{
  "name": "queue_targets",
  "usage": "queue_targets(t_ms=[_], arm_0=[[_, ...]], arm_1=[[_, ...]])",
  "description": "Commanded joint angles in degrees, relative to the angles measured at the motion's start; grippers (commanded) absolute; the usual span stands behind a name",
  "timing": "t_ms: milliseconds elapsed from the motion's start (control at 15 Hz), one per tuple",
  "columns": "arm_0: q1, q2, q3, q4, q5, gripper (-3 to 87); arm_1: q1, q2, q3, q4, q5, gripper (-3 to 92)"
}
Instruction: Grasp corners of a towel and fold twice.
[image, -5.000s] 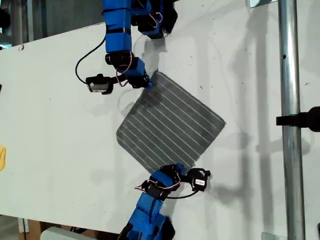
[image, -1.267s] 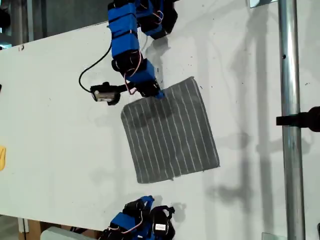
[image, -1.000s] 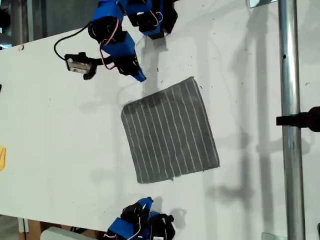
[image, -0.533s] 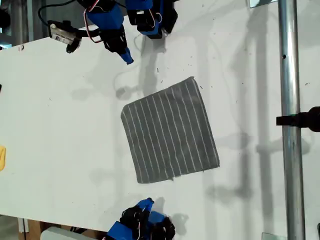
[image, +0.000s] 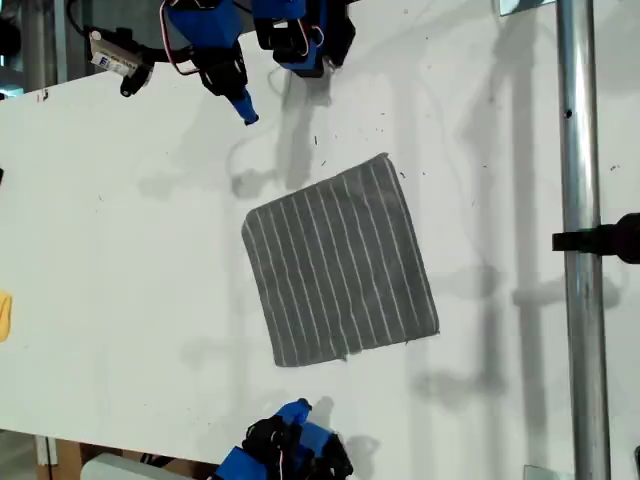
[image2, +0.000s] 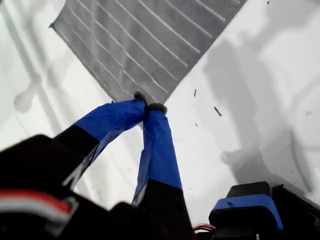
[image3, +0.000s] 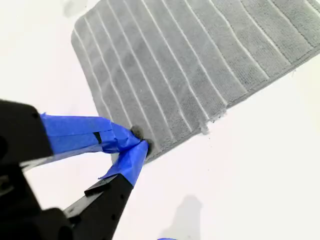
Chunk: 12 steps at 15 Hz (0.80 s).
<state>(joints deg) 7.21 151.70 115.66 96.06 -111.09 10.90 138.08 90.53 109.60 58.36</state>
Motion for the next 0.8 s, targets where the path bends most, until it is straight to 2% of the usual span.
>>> queue_targets(t_ms=[0,333,400,600,733], arm_0=[[1.67,0.18,-2.90,0.09,-0.97,-2.9],[2.99,-1.05,-2.81,-0.70,-2.02,-2.9],[3.08,-1.93,-2.90,-1.23,-2.11,-2.9],[3.69,-6.15,-2.90,-4.31,-2.29,-2.9],[4.57,-9.49,-2.72,-7.21,-2.72,-2.9]], arm_1=[[-3.34,0.79,-3.43,6.77,-2.02,4.0],[-20.74,-5.19,-2.81,6.06,-1.41,29.6],[-24.17,-8.53,-1.23,5.10,-0.97,31.9],[-29.79,-16.87,11.69,-5.71,-0.35,31.8],[-31.29,-20.48,20.74,-17.67,0.35,32.6]])
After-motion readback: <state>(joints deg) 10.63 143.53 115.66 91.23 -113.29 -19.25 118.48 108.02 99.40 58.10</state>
